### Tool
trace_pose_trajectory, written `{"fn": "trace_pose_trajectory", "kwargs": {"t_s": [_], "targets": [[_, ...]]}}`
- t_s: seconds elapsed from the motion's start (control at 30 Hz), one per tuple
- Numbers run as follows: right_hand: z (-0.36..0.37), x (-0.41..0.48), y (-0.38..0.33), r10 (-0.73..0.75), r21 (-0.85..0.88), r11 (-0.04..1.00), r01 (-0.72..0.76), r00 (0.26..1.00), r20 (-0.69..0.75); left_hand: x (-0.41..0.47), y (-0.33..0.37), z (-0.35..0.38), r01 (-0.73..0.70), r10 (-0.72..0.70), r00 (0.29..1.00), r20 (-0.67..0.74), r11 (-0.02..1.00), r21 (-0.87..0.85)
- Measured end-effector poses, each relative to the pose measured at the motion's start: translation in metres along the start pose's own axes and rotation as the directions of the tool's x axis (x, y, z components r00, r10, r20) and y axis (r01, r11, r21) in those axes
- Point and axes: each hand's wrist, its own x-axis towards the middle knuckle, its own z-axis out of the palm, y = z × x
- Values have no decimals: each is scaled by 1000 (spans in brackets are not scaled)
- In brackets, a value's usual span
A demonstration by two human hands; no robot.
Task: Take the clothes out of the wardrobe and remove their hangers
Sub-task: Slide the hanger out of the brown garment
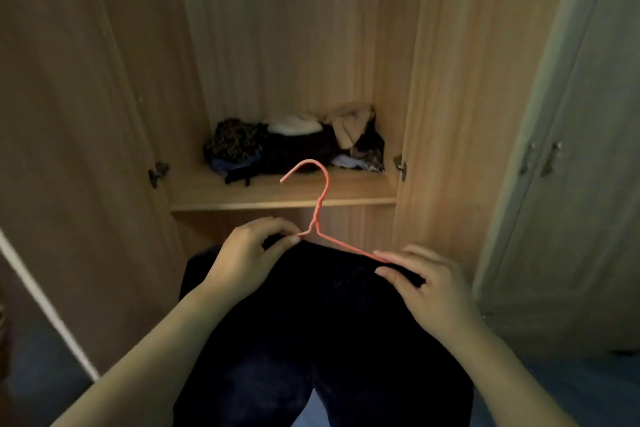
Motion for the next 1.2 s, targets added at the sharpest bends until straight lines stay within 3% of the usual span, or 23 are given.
{"fn": "trace_pose_trajectory", "kwargs": {"t_s": [0.27, 0.43, 0.67, 0.77, 0.93, 1.1, 1.2], "targets": [[34, 216, 66, -195, -188, 968, 165, 969, -154, 208, -68, -17, -122, 119, 978, -169, 992, -7], [26, 359, 87, -329, -350, 911, 219, 897, -296, 356, -94, -33, -299, 286, 892, -351, 954, 18], [-28, 547, 101, -385, -552, 827, 109, 825, -413, 536, -125, -40, -330, 399, 827, -395, 915, 233], [-52, 619, 95, -468, -645, 759, 89, 764, -445, 607, -122, -46, -391, 434, 810, -395, 901, 189], [-75, 703, 101, -470, -713, 701, -23, 737, -486, 701, -103, -56, -473, 494, 749, -441, 865, 166], [-92, 783, 124, -393, -689, 713, -130, 740, -546, 787, -83, -54, -542, 542, 700, -465, 827, 147], [-112, 839, 133, -398, -676, 721, -155, 706, -586, 843, -66, -51, -555, 562, 690, -456, 815, 165]]}}
